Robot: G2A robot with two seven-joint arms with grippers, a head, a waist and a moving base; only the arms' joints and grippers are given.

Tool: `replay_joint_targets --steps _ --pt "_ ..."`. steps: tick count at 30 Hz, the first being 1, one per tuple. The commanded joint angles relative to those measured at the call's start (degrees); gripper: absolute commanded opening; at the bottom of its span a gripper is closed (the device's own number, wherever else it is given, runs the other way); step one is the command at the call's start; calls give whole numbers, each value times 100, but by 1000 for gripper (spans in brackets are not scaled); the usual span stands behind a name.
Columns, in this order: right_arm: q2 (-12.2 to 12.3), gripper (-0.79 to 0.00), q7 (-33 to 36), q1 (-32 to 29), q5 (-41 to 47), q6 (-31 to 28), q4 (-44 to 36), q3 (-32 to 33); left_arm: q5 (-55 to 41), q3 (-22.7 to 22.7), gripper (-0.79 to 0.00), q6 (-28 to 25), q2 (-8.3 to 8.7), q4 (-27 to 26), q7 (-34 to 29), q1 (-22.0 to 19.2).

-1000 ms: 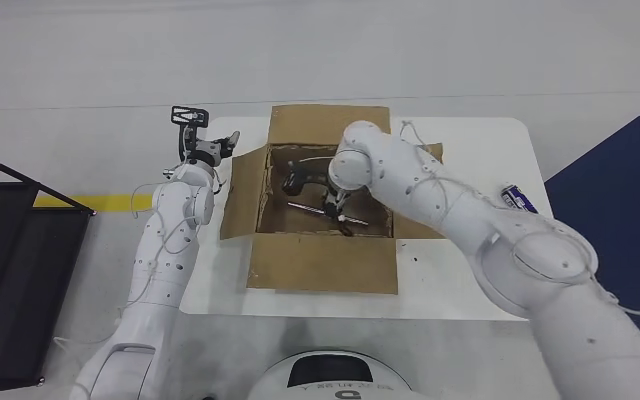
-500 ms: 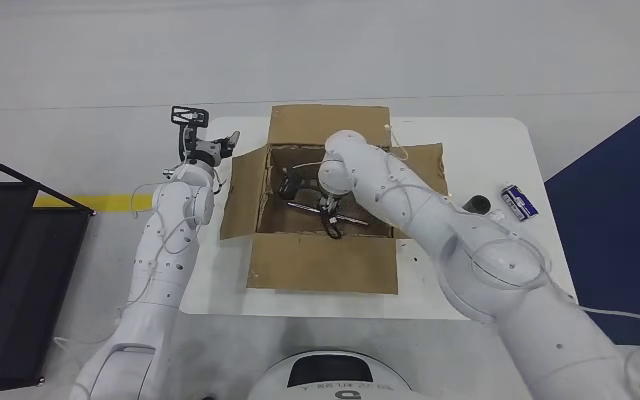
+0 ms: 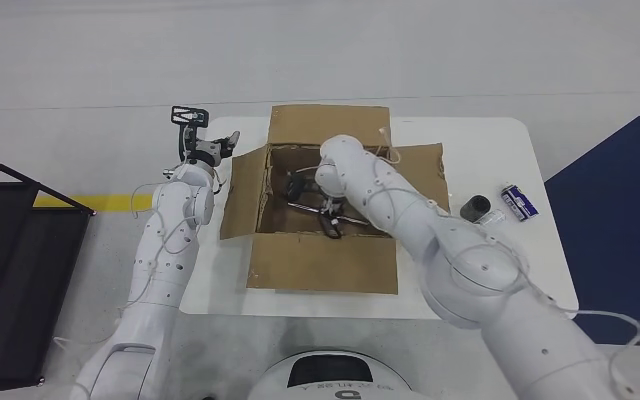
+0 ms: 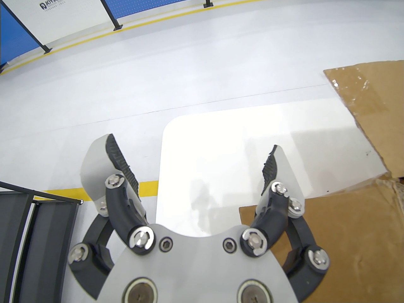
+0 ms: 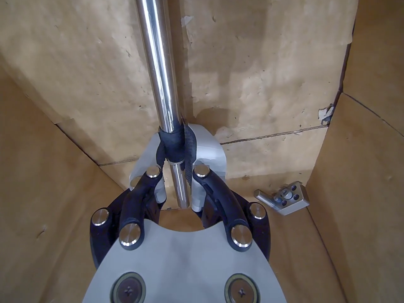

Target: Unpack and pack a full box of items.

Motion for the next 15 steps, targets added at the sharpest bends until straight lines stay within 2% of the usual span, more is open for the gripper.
replay_joint_targets --steps 1,8,15 --pt "-58 -785 2 -8 -94 7 69 0 0 0 0 0 0 0 0 0" --pt "-194 -785 -79 156 -199 -131 281 67 0 0 0 0 0 0 0 0" --pt "-136 -785 -78 388 -27 -535 364 261 0 0 0 0 0 0 0 0"
